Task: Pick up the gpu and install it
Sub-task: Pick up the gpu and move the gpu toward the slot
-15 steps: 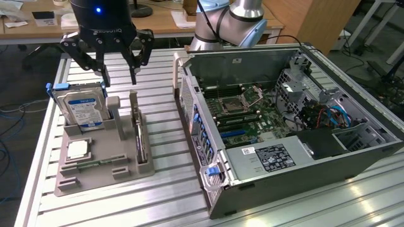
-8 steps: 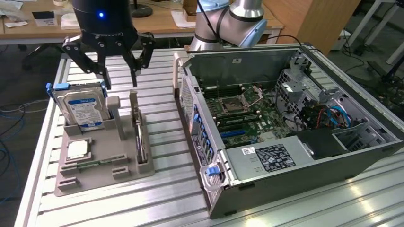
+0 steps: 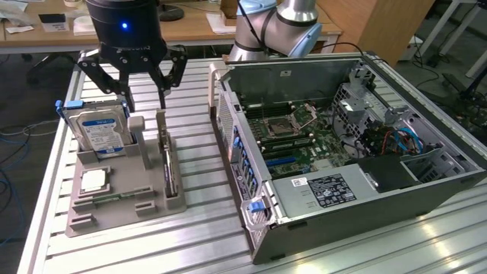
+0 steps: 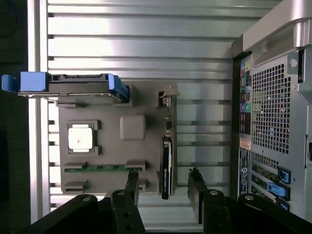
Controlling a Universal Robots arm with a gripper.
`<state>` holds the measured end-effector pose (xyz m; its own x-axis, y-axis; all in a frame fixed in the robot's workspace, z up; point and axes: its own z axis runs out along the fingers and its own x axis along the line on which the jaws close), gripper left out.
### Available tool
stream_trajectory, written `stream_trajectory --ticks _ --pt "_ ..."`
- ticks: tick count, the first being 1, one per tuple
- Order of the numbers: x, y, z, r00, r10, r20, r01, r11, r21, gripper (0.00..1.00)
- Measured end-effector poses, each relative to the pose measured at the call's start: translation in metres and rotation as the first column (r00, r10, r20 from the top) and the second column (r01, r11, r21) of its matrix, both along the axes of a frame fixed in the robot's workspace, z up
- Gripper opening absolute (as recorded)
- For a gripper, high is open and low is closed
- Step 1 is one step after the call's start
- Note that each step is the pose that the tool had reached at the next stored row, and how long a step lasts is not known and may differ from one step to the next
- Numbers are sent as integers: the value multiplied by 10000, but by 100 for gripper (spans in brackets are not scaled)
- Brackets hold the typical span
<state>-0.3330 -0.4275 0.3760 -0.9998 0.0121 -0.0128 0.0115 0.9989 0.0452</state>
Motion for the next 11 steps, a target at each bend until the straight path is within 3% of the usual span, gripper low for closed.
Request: stream_trajectory --ticks 3,4,11 --pt "3 -12 -36 10000 20 -24 -20 10000 -2 54" --pt "6 -14 -47 10000 30 -27 -30 10000 -2 60" --pt "29 -17 -154 10000 39 -28 -39 10000 -5 60"
